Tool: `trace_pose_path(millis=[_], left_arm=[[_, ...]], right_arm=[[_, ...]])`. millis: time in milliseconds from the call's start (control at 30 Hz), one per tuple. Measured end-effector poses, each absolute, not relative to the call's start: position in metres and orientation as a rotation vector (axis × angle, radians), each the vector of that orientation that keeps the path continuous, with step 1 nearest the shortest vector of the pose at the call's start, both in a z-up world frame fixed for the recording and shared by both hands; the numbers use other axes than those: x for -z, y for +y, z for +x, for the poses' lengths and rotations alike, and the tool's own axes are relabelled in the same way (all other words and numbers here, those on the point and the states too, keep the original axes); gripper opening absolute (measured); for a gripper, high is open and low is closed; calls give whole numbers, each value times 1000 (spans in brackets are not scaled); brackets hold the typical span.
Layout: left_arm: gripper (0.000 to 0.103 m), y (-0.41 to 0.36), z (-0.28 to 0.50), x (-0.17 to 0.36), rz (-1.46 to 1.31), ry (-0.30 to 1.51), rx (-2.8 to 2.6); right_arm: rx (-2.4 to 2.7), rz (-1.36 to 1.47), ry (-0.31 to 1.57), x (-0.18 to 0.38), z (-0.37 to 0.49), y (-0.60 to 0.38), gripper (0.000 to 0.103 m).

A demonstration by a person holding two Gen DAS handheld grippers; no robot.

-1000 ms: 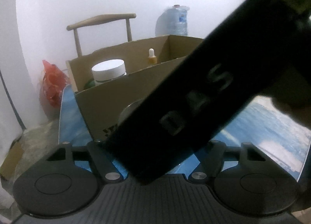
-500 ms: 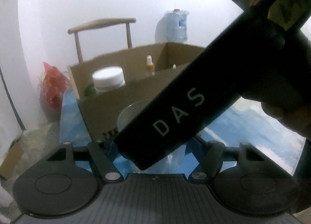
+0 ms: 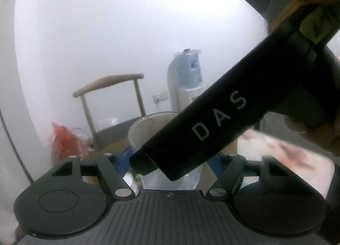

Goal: Organize rigid objects
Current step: 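Carry the glass cup into the box and open the right tool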

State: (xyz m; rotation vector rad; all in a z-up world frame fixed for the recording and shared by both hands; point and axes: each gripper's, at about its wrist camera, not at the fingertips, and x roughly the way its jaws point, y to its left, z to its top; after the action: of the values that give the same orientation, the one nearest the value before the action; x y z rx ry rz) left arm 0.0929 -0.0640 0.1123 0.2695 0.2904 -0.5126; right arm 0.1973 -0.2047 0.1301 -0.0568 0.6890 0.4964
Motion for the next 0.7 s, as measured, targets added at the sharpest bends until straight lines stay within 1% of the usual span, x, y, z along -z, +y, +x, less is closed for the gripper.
trace_pose_path(millis=[133,333,467,700], left_arm=[[72,-94,135,-117,255,322,551],[72,-128,197,-109,199,442,589],[72,-129,231,-86,202,521,589],[72,-139,271,-68,222,610,582]], right_arm=[[-472,-43,733,-135,237,-236,81],[-450,-34,815,-117,304,-276,81],[-459,-13,874,-98,339,-298,81],[-486,28,953,-74,379,-317,81]])
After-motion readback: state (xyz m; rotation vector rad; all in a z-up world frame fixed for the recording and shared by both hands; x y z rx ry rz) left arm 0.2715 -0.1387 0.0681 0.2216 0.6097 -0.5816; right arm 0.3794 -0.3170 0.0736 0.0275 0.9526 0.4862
